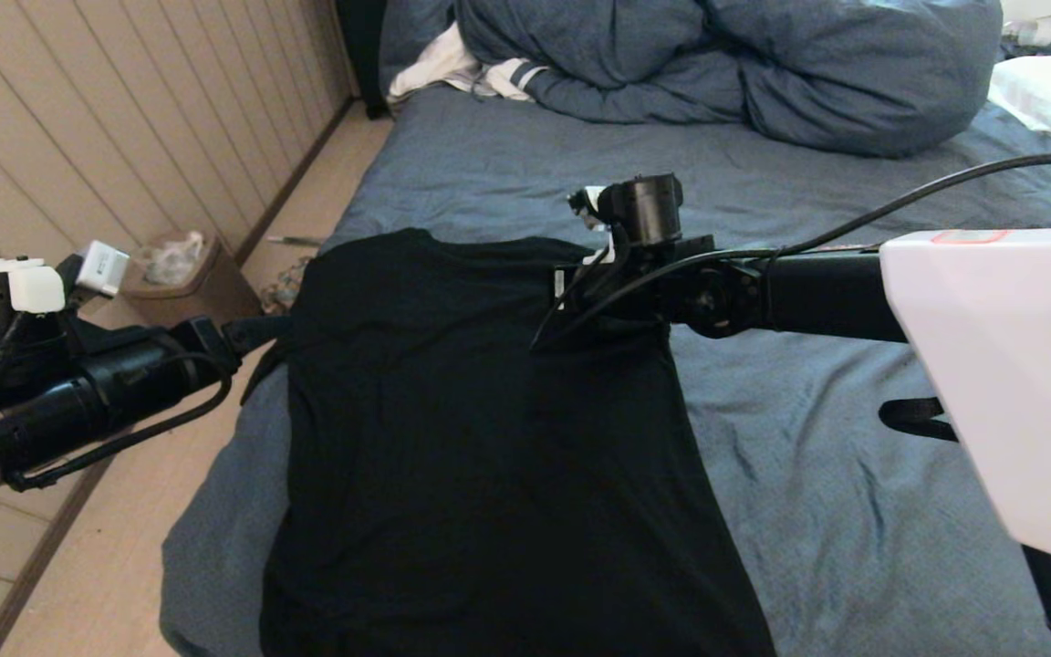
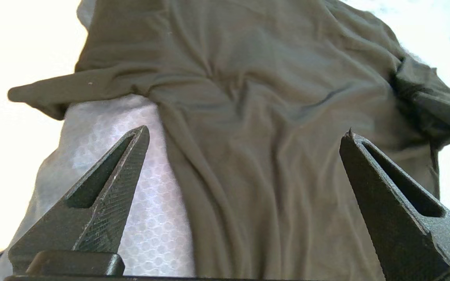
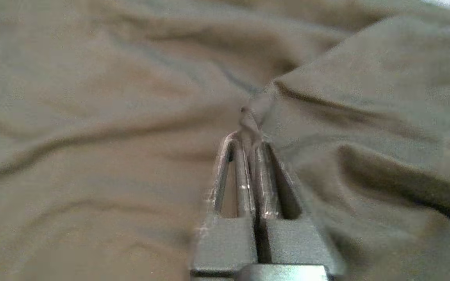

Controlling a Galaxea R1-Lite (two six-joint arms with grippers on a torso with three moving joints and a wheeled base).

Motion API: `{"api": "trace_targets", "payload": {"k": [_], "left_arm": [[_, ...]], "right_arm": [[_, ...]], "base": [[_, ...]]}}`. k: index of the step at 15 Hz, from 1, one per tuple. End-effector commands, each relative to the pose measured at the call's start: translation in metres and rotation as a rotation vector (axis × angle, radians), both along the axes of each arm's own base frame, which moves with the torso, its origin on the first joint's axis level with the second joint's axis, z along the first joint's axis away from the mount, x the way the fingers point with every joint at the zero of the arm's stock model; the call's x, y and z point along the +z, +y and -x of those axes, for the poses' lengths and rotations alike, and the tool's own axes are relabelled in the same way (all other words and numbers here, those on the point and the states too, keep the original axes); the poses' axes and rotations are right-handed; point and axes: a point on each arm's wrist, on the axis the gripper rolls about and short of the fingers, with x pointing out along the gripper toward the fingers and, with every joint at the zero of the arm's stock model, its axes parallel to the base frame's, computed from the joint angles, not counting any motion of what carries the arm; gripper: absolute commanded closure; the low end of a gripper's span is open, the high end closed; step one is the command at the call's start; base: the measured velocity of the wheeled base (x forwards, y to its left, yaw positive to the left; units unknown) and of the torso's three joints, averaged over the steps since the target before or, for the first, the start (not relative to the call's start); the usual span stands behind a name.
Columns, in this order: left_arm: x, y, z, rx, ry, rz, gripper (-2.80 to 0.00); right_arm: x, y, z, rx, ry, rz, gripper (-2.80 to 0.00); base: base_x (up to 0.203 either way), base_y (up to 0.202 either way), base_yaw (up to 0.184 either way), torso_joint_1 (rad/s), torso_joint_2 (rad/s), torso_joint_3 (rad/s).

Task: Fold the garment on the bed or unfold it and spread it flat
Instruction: Fold the black T-shirt

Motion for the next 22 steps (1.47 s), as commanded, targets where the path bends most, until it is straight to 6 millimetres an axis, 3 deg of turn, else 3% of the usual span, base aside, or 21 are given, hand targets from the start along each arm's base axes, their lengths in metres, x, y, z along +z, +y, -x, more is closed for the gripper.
{"api": "trace_targets", "payload": {"k": [1, 4, 9, 10, 13, 17, 22], "left_arm": [[-0.001, -0.001, -0.001, -0.005, 0.002, 0.003, -2.8], [-0.002, -0.003, -0.001, -0.011, 0.005, 0.003, -2.8], [-0.002, -0.006, 0.001, -0.023, 0.006, 0.005, -2.8], [-0.001, -0.007, 0.001, -0.025, 0.005, 0.005, -2.8], [-0.003, -0.011, 0.003, -0.042, 0.011, 0.004, -2.8], [-0.005, -0.013, 0.002, -0.048, 0.018, 0.003, -2.8], [-0.006, -0.013, 0.002, -0.049, 0.022, 0.002, -2.8]], "right_arm": [[-0.006, 0.001, -0.003, -0.002, 0.011, 0.008, -2.8], [0.006, -0.002, 0.002, 0.002, -0.015, -0.004, -2.8], [0.049, -0.019, 0.019, -0.013, -0.094, -0.051, -2.8], [0.049, -0.022, 0.019, -0.023, -0.091, -0.049, 0.0], [0.035, -0.052, -0.001, -0.103, -0.039, -0.014, 0.0], [0.017, -0.054, -0.012, -0.119, 0.0, 0.003, 0.0], [-0.023, -0.043, -0.032, -0.116, 0.047, 0.027, 0.0]], "base": [[0.0, 0.0, 0.0, 0.0, 0.0, 0.0], [0.0, 0.0, 0.0, 0.0, 0.0, 0.0], [0.0, 0.0, 0.0, 0.0, 0.0, 0.0], [0.0, 0.0, 0.0, 0.0, 0.0, 0.0], [0.0, 0.0, 0.0, 0.0, 0.0, 0.0], [0.0, 0.0, 0.0, 0.0, 0.0, 0.0], [0.0, 0.0, 0.0, 0.0, 0.0, 0.0]]}}
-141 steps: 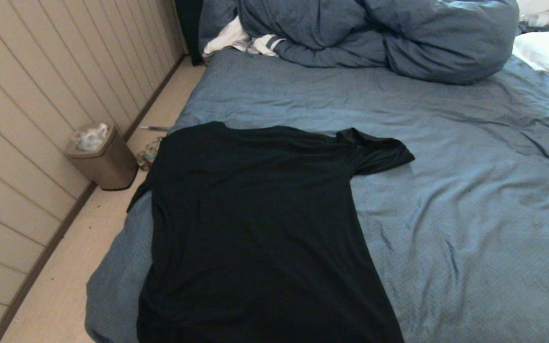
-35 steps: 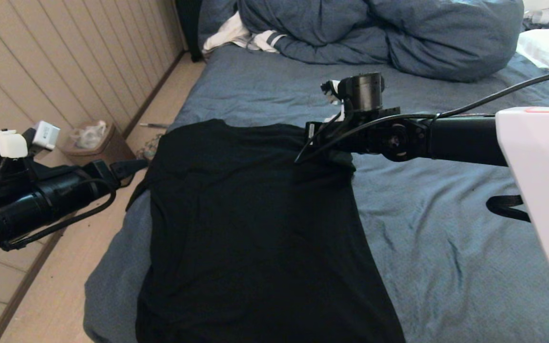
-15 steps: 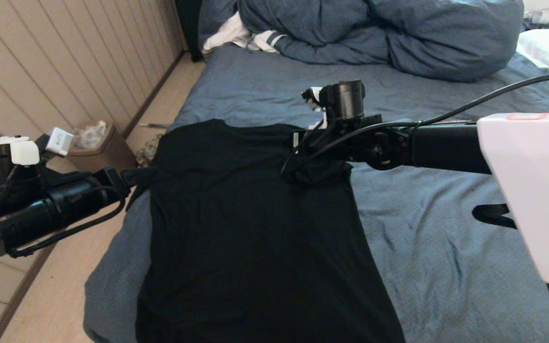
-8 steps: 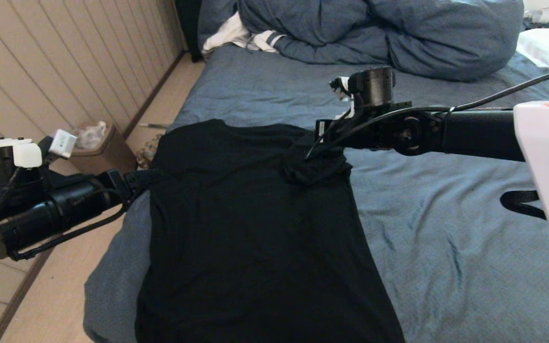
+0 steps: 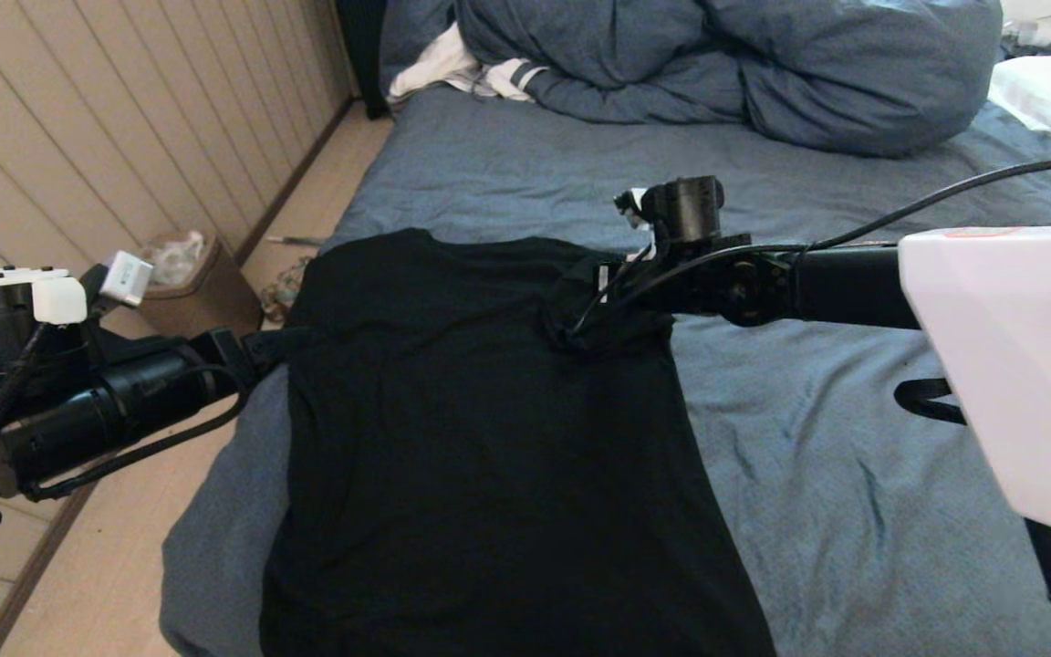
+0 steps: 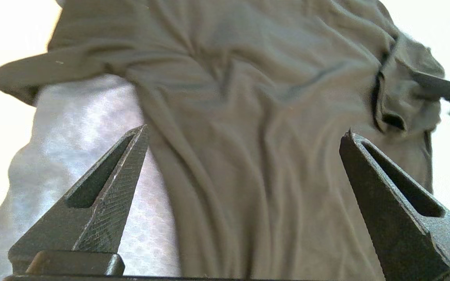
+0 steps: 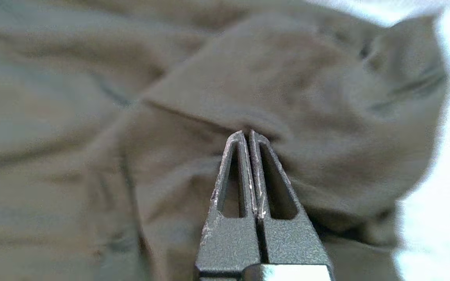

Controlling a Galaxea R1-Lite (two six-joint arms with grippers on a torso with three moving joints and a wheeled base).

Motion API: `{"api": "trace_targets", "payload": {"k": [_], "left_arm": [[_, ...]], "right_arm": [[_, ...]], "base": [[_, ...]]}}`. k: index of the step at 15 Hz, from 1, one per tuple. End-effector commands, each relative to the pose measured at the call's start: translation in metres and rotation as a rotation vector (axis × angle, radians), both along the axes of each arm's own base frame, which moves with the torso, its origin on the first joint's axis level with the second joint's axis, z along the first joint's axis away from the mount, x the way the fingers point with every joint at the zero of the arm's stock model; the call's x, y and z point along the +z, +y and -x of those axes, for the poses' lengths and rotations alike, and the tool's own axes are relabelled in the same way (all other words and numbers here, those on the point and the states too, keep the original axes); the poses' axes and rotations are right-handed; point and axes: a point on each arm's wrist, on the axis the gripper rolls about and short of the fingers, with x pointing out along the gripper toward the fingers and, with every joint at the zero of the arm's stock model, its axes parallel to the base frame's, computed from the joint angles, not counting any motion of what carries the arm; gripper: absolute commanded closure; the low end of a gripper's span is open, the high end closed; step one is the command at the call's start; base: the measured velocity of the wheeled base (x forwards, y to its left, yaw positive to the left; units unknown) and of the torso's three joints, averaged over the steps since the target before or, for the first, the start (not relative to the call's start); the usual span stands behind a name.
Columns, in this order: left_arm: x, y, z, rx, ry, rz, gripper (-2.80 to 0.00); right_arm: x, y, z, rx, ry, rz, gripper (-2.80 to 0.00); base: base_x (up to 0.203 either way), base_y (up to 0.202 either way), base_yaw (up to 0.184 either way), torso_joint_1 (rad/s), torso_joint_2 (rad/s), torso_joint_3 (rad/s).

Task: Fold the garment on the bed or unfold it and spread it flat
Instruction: Fold the black T-shirt

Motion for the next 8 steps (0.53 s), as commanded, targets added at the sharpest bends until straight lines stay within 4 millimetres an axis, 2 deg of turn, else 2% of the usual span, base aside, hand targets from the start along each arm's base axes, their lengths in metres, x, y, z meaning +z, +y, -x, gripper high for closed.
{"api": "trace_targets", "payload": {"k": [1, 2, 4, 8], "left_arm": [[0.0, -0.001, 0.0, -0.003, -0.001, 0.003, -2.8], [-0.001, -0.001, -0.001, -0.003, 0.002, 0.003, -2.8], [-0.002, 0.0, -0.002, 0.0, 0.004, 0.0, -2.8], [-0.005, -0.002, -0.004, -0.006, 0.017, -0.001, -2.8]], "right_arm": [[-0.019, 0.004, -0.007, -0.002, 0.033, 0.015, 0.0], [-0.026, 0.006, -0.01, -0.008, 0.041, 0.02, 0.0], [-0.027, 0.008, -0.011, -0.006, 0.028, 0.018, 0.0], [-0.001, 0.001, -0.002, -0.013, -0.019, -0.004, 0.0]], "base": [[0.0, 0.0, 0.0, 0.0, 0.0, 0.0], [0.0, 0.0, 0.0, 0.0, 0.0, 0.0], [0.0, 0.0, 0.0, 0.0, 0.0, 0.0], [0.0, 0.0, 0.0, 0.0, 0.0, 0.0]]}}
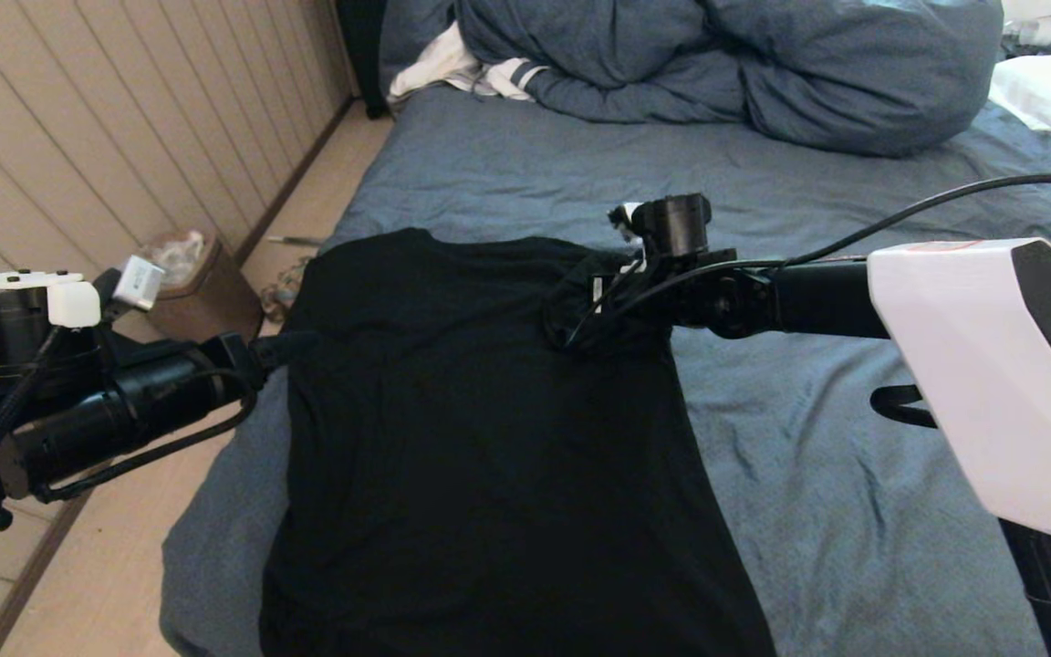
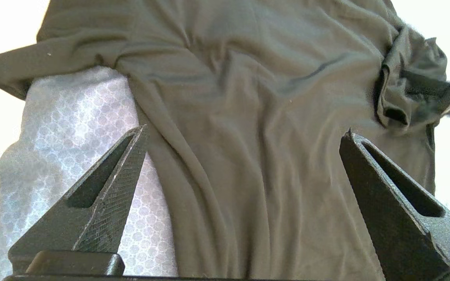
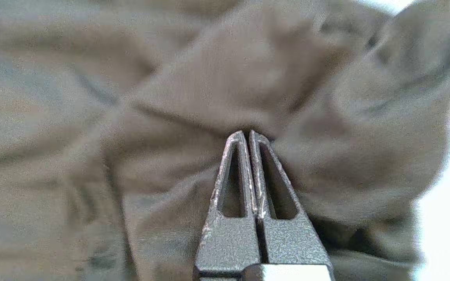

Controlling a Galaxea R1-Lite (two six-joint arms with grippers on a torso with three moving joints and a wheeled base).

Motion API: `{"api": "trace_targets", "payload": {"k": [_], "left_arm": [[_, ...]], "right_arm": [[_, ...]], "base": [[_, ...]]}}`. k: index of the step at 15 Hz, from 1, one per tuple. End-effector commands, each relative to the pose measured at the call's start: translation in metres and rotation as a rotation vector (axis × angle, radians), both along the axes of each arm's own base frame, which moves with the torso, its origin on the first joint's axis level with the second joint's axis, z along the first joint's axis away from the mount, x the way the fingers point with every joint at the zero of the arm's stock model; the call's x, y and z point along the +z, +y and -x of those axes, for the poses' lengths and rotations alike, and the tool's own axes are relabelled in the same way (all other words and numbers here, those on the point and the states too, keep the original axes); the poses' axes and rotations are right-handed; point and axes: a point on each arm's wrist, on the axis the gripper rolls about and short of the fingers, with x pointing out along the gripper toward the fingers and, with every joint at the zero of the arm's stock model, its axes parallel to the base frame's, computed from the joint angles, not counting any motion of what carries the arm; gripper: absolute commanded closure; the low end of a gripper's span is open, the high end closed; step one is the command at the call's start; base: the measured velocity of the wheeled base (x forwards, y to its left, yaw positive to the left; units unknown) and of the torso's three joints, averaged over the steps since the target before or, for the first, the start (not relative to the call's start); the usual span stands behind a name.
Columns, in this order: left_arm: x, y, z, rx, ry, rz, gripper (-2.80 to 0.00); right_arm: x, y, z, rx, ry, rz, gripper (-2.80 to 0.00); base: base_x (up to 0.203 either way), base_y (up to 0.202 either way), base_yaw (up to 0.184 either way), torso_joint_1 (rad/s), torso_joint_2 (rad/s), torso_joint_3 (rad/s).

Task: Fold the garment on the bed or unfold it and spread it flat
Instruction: Fold the black T-shirt

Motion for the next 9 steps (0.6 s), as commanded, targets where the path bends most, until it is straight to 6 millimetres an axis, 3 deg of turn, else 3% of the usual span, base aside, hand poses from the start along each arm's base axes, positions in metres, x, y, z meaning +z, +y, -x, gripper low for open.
{"api": "trace_targets", "payload": {"k": [1, 2, 5, 9], "left_arm": [[-0.001, -0.001, -0.002, -0.002, 0.003, 0.002, -2.8], [0.0, -0.001, -0.004, 0.001, -0.004, 0.005, -2.8], [0.004, 0.004, -0.008, 0.024, -0.025, 0.019, -2.8], [-0.011, 0.048, -0.052, 0.189, -0.018, 0.069, -2.8]], "right_arm": [[0.017, -0.005, 0.006, -0.006, -0.03, -0.015, 0.0], [0.021, -0.006, 0.009, -0.006, -0.036, -0.018, 0.0], [0.073, -0.021, 0.04, -0.01, -0.118, -0.055, 0.0], [0.072, -0.045, 0.041, -0.093, -0.074, -0.024, 0.0]], "base": [[0.0, 0.0, 0.0, 0.0, 0.0, 0.0], [0.0, 0.0, 0.0, 0.0, 0.0, 0.0], [0.0, 0.0, 0.0, 0.0, 0.0, 0.0], [0.0, 0.0, 0.0, 0.0, 0.0, 0.0]]}}
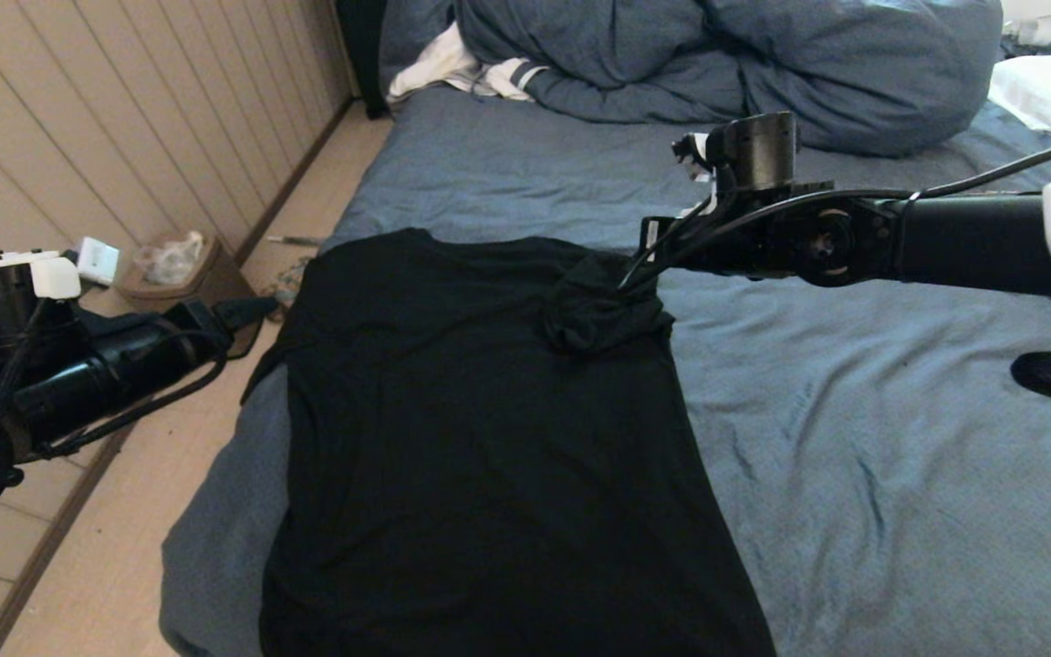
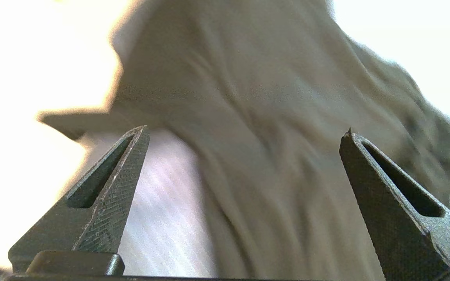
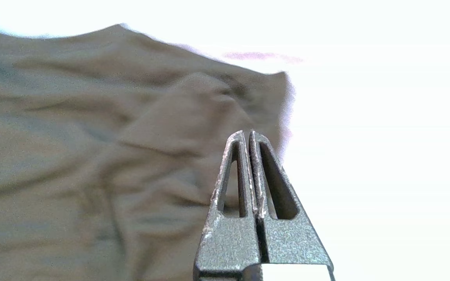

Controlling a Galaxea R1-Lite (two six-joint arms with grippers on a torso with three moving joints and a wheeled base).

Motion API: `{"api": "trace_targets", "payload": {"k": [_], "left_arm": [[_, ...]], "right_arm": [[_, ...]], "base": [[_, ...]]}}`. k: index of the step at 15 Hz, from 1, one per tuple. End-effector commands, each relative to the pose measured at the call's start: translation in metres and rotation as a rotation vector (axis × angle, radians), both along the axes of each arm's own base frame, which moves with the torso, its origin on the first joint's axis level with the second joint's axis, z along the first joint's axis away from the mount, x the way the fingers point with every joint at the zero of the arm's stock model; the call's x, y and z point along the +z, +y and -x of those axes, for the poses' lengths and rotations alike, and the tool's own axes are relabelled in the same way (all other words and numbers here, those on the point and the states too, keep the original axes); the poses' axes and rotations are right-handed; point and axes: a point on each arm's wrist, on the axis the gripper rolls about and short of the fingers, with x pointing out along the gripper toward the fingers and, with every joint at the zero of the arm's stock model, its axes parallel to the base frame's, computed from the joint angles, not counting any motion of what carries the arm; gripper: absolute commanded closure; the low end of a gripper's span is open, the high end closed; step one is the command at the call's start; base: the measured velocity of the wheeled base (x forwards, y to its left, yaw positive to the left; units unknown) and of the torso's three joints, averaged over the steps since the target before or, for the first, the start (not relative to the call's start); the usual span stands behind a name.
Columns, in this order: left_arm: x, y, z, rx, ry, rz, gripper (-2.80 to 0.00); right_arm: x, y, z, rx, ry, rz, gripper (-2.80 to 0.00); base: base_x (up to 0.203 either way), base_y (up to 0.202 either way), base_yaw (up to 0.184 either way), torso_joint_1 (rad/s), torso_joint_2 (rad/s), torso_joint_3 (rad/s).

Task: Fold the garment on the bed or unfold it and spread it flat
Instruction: Fold the black T-shirt

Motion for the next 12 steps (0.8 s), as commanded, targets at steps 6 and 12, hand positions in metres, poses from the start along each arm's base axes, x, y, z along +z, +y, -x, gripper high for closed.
{"api": "trace_targets", "payload": {"k": [6, 12], "left_arm": [[-0.053, 0.03, -0.089, 0.096, 0.047, 0.013, -2.8], [-0.085, 0.03, -0.118, 0.087, 0.108, 0.008, -2.8]], "right_arm": [[0.02, -0.015, 0.025, -0.029, -0.004, 0.007, 0.0], [0.015, -0.012, 0.027, -0.022, 0.011, 0.009, 0.0]], "base": [[0.0, 0.0, 0.0, 0.0, 0.0, 0.0], [0.0, 0.0, 0.0, 0.0, 0.0, 0.0]]}}
